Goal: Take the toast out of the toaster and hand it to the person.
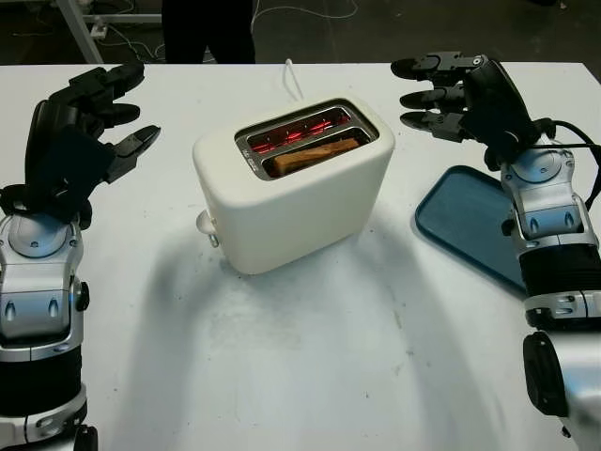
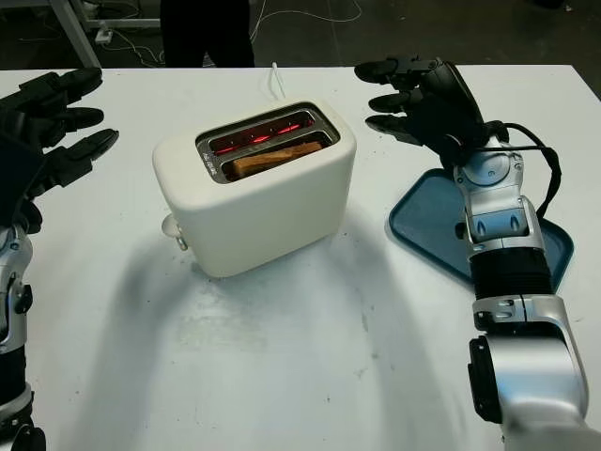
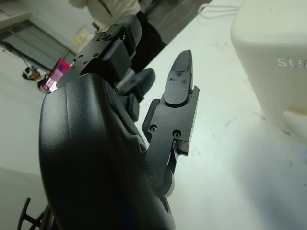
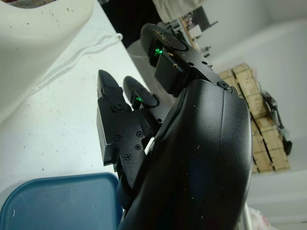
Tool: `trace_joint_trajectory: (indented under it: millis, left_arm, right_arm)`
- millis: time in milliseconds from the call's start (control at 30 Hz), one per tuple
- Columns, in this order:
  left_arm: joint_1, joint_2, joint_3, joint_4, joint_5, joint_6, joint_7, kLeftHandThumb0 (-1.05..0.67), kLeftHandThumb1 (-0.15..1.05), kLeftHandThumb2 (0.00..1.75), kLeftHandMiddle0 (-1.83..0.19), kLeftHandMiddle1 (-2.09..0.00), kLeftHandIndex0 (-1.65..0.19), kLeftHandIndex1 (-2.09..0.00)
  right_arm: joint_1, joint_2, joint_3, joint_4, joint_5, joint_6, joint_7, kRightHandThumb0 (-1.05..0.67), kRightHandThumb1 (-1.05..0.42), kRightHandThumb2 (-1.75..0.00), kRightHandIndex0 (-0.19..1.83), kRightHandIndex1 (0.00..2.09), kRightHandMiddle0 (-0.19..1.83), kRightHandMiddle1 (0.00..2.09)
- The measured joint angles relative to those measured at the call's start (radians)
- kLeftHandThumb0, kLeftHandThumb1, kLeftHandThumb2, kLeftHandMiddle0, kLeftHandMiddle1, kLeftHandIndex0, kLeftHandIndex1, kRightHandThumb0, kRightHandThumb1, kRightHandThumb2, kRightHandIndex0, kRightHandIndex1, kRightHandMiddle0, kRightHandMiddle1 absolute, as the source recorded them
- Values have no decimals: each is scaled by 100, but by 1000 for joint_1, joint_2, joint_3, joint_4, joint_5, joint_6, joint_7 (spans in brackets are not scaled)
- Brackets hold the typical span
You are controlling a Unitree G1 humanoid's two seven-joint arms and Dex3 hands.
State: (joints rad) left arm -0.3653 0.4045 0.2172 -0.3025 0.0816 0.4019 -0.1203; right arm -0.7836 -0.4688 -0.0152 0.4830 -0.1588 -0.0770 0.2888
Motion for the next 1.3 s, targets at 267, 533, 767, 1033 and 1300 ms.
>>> trace_joint_trajectory:
  millis: [267,533,767,1033,1300]
  left_arm:
    - [-1,8,1,16,0,-5,-5,-14,92,15,-34,-81,-60,-9]
    - [-6,9,7,28,-3,-6,-5,-14,91,13,-36,-83,-62,-10]
    - [-15,11,11,39,-7,-26,-4,-17,92,10,-37,-84,-63,-11]
    - [-17,11,11,46,-4,-36,2,-15,92,8,-37,-83,-64,-11]
    - [-17,10,6,46,2,-36,13,-16,92,8,-39,-83,-64,-11]
  right_arm:
    - [-7,1,0,32,11,-22,0,0,-86,0,90,8,81,2]
    - [-8,3,2,33,16,-23,-1,-2,-85,0,90,8,81,2]
    - [-21,9,1,41,23,-23,-1,-3,-84,0,90,8,82,2]
    - [-21,9,0,47,25,-23,-1,-1,-85,0,90,8,82,2]
    - [-21,9,1,59,24,-31,-1,0,-86,0,88,7,80,1]
